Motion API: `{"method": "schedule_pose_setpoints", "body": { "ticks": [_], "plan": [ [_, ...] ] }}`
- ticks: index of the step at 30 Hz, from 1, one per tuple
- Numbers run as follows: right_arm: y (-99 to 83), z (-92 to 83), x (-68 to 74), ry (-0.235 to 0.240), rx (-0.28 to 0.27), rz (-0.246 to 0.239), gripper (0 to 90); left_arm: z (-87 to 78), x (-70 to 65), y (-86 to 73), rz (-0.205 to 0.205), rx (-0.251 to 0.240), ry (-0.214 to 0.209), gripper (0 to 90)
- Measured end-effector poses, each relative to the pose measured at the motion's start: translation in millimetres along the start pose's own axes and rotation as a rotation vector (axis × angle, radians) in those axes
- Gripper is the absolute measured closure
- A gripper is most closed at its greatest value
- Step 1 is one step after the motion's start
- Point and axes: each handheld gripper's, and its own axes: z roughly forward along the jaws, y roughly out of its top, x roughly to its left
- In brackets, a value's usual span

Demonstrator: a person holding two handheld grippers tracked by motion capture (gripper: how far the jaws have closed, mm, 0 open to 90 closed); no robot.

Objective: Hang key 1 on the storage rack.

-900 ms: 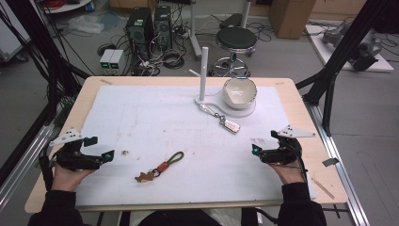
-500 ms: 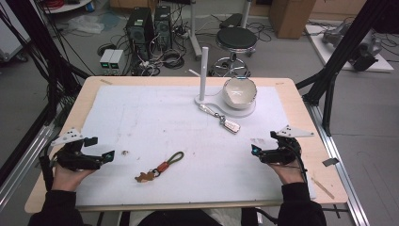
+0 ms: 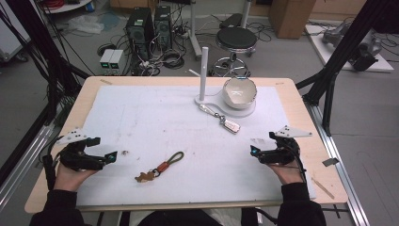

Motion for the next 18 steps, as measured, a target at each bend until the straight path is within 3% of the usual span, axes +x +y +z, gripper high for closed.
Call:
{"method": "schedule_pose_setpoints", "body": {
  "ticks": [14,18],
  "plan": [
    [-1.0,3.7,1.7,0.007,0.024,-0.007,0.6,7.5,-21.8,14.9,0.061,0.016,-0.026,2.8],
    [-1.1,4.1,2.3,0.008,0.033,-0.005,0.7,12.6,-28.2,19.0,0.078,0.041,-0.045,2.8]
  ]
}}
